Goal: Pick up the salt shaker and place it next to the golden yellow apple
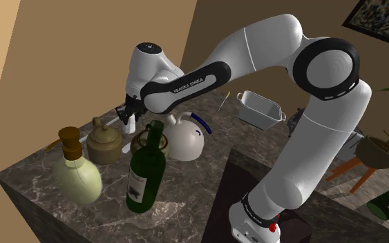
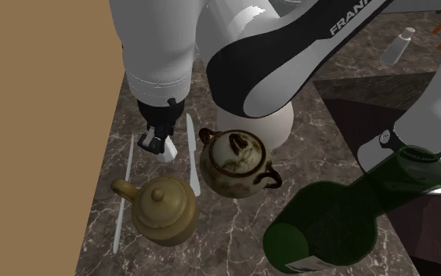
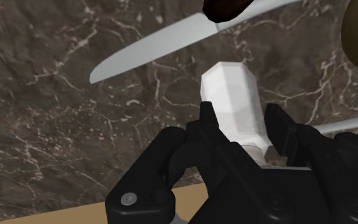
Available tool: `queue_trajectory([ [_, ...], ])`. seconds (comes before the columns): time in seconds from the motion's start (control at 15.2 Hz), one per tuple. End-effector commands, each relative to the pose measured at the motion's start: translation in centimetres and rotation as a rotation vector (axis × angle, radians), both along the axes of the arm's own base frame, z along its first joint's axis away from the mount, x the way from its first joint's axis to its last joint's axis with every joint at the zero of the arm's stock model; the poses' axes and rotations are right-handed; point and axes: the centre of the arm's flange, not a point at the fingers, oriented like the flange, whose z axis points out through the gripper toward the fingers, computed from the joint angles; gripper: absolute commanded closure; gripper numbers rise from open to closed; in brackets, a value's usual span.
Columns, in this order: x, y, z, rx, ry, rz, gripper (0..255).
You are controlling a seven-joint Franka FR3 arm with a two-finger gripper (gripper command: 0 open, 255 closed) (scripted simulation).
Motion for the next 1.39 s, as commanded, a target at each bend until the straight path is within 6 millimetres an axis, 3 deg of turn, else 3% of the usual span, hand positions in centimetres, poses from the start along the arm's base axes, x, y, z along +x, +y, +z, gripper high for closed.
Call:
queue_trajectory([
  [0.0,0.0,0.0,-0.1,0.000,0.001,0.000,255],
  [1.32,0.0,0.0,10.5,0.000,0.001,0.000,255],
])
